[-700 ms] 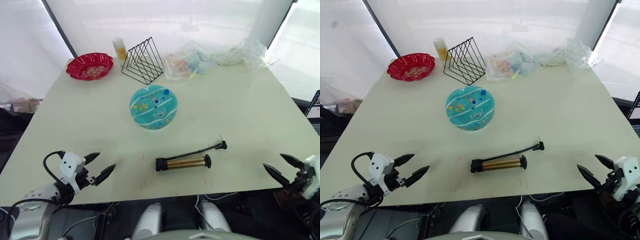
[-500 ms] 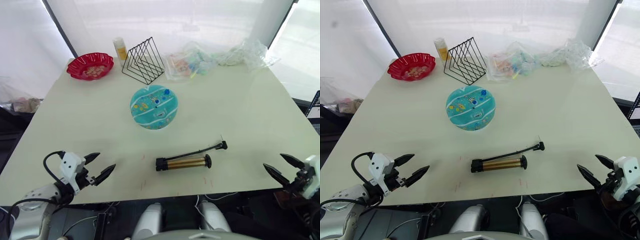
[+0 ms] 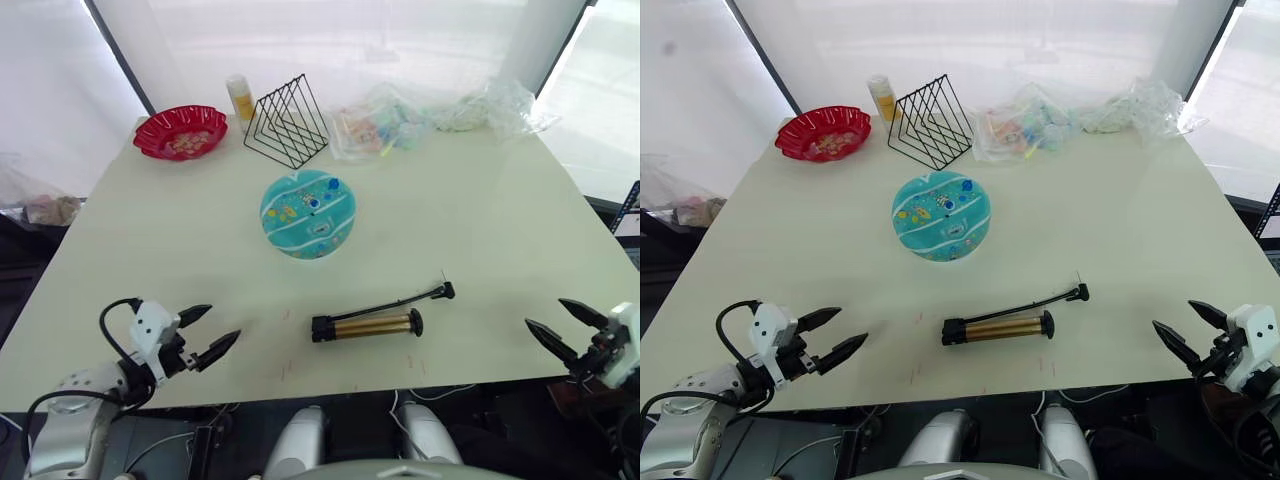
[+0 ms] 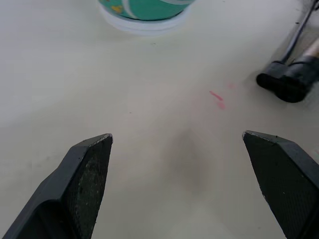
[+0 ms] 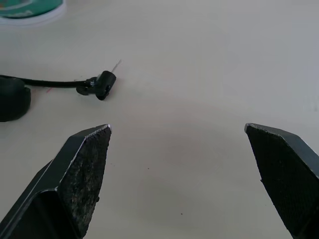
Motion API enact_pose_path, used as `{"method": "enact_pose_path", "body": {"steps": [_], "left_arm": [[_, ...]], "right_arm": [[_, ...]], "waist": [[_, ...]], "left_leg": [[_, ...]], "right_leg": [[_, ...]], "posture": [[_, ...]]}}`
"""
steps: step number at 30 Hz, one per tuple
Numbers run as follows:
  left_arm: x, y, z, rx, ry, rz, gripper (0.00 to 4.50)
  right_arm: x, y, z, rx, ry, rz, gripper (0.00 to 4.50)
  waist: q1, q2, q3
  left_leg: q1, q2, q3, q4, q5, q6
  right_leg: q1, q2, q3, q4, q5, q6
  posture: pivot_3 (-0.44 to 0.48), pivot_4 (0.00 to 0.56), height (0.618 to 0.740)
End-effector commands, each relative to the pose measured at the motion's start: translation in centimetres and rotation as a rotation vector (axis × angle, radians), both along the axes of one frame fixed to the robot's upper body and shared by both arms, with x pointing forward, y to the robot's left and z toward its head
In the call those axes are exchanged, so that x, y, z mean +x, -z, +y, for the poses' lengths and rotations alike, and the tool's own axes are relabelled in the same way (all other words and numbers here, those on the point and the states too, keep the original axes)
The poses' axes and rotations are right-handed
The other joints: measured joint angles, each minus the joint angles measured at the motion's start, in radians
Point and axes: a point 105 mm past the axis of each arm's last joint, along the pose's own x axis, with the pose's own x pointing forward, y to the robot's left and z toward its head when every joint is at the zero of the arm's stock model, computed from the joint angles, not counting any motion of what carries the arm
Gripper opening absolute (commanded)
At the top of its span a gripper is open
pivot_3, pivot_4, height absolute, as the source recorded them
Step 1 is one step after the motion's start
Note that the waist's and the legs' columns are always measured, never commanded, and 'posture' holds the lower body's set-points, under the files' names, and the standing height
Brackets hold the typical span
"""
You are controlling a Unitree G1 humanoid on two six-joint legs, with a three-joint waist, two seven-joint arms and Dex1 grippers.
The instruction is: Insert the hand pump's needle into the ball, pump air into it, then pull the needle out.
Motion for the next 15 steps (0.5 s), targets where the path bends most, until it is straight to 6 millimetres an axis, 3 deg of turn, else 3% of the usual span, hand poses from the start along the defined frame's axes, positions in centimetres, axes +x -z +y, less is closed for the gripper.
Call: {"method": "enact_pose_path", "body": {"steps": [1,10,15], "left_arm": [[1.1,-2.1,-4.5,0.019,0.241,-0.035,4.44],[2.8,-3.5,-10.5,0.034,0.487,-0.032,4.44],[3.9,-4.0,-15.2,0.047,0.643,-0.042,4.44]], "right_arm": [[-0.9,-2.4,1.6,-0.055,-0.19,-0.075,4.5],[-1.6,-4.2,2.9,-0.047,-0.334,-0.104,4.5],[-2.3,-5.2,3.8,-0.045,-0.413,-0.151,4.5]], "waist": [[0.007,0.003,0.002],[-0.005,0.004,0.003],[0.015,0.006,0.003]], "left_leg": [[0.0,-0.001,0.0,0.0,0.0,0.0],[0.0,-0.002,-0.006,0.001,0.0,0.0],[-0.001,-0.003,-0.017,0.002,0.0,0.0]], "right_leg": [[0.001,-0.001,0.0,0.0,0.0,0.0],[0.004,0.0,-0.005,-0.001,0.0,0.001],[0.009,0.0,-0.015,-0.004,0.0,0.0]], "posture": [[0.0,0.15,0.74],[0.0,0.15,0.74],[0.0,0.15,0.74]]}}
